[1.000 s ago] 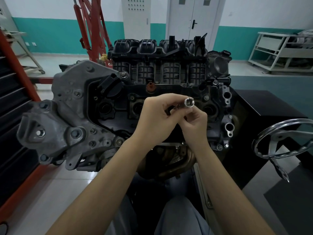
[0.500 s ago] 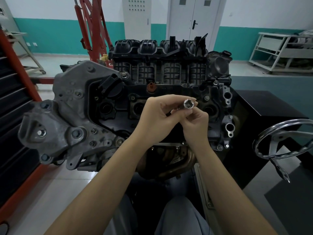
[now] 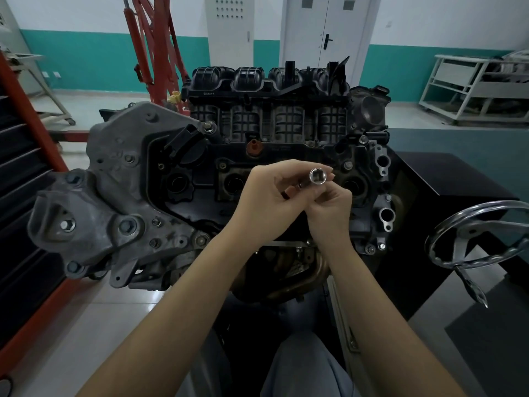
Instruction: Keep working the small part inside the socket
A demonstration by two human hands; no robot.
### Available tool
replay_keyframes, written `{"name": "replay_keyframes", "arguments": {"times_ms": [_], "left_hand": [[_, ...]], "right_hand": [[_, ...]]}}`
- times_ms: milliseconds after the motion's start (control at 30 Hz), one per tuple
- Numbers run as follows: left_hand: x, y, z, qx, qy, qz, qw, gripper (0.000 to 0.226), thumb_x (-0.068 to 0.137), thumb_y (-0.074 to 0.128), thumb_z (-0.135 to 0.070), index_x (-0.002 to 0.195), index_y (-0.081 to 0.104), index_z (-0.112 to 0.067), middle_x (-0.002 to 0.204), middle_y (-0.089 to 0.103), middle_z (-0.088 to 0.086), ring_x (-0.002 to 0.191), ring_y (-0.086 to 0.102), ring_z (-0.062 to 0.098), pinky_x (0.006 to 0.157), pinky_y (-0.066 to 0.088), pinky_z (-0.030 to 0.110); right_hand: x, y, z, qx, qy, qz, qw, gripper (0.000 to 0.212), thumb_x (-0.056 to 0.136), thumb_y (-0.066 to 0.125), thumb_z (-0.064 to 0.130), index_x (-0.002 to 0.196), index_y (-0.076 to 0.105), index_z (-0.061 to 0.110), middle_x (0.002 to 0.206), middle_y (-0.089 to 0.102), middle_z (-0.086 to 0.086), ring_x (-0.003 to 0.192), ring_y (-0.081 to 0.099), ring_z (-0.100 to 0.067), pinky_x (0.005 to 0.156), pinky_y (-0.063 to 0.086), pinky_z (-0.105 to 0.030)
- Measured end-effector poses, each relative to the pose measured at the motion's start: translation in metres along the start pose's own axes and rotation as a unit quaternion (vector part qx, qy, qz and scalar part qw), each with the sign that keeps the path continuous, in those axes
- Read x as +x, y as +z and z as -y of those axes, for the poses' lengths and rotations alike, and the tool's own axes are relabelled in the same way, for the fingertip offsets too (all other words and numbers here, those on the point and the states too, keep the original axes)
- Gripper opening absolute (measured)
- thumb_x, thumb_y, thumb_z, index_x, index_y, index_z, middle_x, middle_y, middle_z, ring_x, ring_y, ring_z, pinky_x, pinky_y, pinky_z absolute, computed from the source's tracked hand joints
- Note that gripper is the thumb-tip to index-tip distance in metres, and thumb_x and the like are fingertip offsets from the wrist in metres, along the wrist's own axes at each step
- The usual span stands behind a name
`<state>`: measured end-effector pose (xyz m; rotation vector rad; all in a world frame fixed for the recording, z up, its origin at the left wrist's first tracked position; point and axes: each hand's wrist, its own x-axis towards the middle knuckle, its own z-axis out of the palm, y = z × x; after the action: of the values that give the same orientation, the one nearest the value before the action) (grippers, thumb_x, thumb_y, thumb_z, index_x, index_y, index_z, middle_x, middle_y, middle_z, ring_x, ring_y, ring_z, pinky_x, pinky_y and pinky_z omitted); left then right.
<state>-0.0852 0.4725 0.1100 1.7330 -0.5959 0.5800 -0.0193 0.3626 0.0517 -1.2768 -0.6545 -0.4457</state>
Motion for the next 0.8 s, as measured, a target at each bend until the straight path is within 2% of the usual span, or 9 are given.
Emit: {"name": "replay_keyframes", "arguments": {"times_ms": [67, 133, 267, 367, 500, 533, 633, 733, 800], "left_hand": [[-0.0004, 0.0019, 0.0000, 0.022, 0.009, -0.031, 0.999, 0.023, 0.078, 0.076, 0.002, 0.099, 0.073, -0.006, 0.093, 0.074, 0.005, 0.091, 0.070, 0.013, 0.084, 0.055, 0.027], [-0.0009, 0.0026, 0.0005, 0.024, 0.009, -0.050, 0.998, 0.022, 0.077, 0.077, 0.000, 0.096, 0.074, -0.010, 0.091, 0.074, 0.001, 0.089, 0.071, 0.010, 0.082, 0.055, 0.025], [-0.0005, -0.0004, 0.0010, 0.002, -0.005, -0.032, 0.999, 0.024, 0.085, 0.068, 0.001, 0.108, 0.071, -0.004, 0.102, 0.073, 0.006, 0.101, 0.069, 0.014, 0.092, 0.055, 0.034], [-0.0009, -0.0018, 0.0004, -0.005, -0.003, -0.003, 1.000, 0.025, 0.085, 0.066, 0.006, 0.110, 0.069, -0.001, 0.105, 0.072, 0.011, 0.103, 0.069, 0.019, 0.094, 0.054, 0.039], [0.0000, 0.0017, 0.0014, 0.055, 0.010, -0.045, 0.997, 0.018, 0.078, 0.076, 0.001, 0.096, 0.074, -0.004, 0.092, 0.073, 0.005, 0.092, 0.069, 0.012, 0.085, 0.055, 0.029], [0.0001, 0.0022, 0.0016, 0.059, 0.009, -0.053, 0.997, 0.016, 0.078, 0.077, 0.000, 0.093, 0.075, -0.005, 0.090, 0.073, 0.003, 0.089, 0.069, 0.011, 0.083, 0.055, 0.026], [0.0008, 0.0013, 0.0010, 0.034, -0.004, -0.033, 0.999, 0.019, 0.082, 0.072, 0.001, 0.099, 0.074, -0.006, 0.093, 0.074, 0.003, 0.092, 0.070, 0.010, 0.085, 0.055, 0.026], [0.0008, -0.0015, -0.0008, -0.004, -0.011, 0.026, 1.000, 0.024, 0.085, 0.066, 0.005, 0.107, 0.071, -0.004, 0.098, 0.073, 0.008, 0.098, 0.070, 0.017, 0.091, 0.055, 0.035], [0.0016, -0.0013, -0.0014, 0.004, -0.010, 0.034, 0.999, 0.023, 0.084, 0.067, 0.005, 0.106, 0.071, -0.003, 0.098, 0.073, 0.009, 0.098, 0.070, 0.017, 0.090, 0.055, 0.035]], "right_hand": [[-0.0002, 0.0007, -0.0002, 0.001, -0.001, 0.002, 1.000, 0.024, 0.080, 0.067, -0.009, 0.086, 0.072, 0.014, 0.084, 0.074, 0.003, 0.084, 0.070, -0.015, 0.076, 0.053, -0.022], [-0.0003, -0.0005, 0.0001, -0.007, -0.009, 0.010, 1.000, 0.023, 0.081, 0.066, -0.007, 0.089, 0.071, 0.014, 0.086, 0.074, 0.004, 0.086, 0.070, -0.016, 0.078, 0.053, -0.024], [0.0002, -0.0036, 0.0022, -0.013, -0.004, 0.033, 0.999, 0.020, 0.086, 0.062, -0.002, 0.093, 0.068, 0.015, 0.085, 0.072, 0.009, 0.085, 0.068, -0.009, 0.078, 0.051, -0.021], [0.0001, -0.0007, 0.0030, -0.001, 0.004, 0.007, 1.000, 0.021, 0.084, 0.063, -0.006, 0.092, 0.069, 0.013, 0.082, 0.073, 0.009, 0.082, 0.068, -0.007, 0.075, 0.051, -0.019], [-0.0003, 0.0000, 0.0002, 0.006, 0.011, -0.008, 1.000, 0.013, 0.080, 0.066, -0.008, 0.091, 0.070, -0.002, 0.083, 0.072, -0.011, 0.083, 0.068, -0.023, 0.078, 0.054, -0.032], [-0.0005, -0.0008, -0.0003, 0.000, 0.008, -0.004, 1.000, 0.012, 0.081, 0.067, -0.007, 0.092, 0.070, -0.002, 0.084, 0.072, -0.011, 0.084, 0.069, -0.024, 0.079, 0.054, -0.033], [-0.0007, -0.0026, 0.0007, -0.018, 0.002, 0.021, 1.000, 0.019, 0.083, 0.065, -0.006, 0.093, 0.069, 0.009, 0.086, 0.073, 0.005, 0.087, 0.069, -0.016, 0.080, 0.053, -0.026], [0.0000, -0.0032, 0.0003, -0.025, 0.010, 0.018, 0.999, 0.021, 0.083, 0.064, -0.006, 0.096, 0.069, 0.009, 0.083, 0.073, 0.010, 0.084, 0.069, -0.010, 0.076, 0.053, -0.022], [0.0006, -0.0028, 0.0005, -0.024, 0.008, 0.007, 1.000, 0.023, 0.081, 0.064, -0.009, 0.091, 0.070, 0.010, 0.079, 0.073, 0.010, 0.079, 0.069, -0.007, 0.072, 0.052, -0.018]]}}
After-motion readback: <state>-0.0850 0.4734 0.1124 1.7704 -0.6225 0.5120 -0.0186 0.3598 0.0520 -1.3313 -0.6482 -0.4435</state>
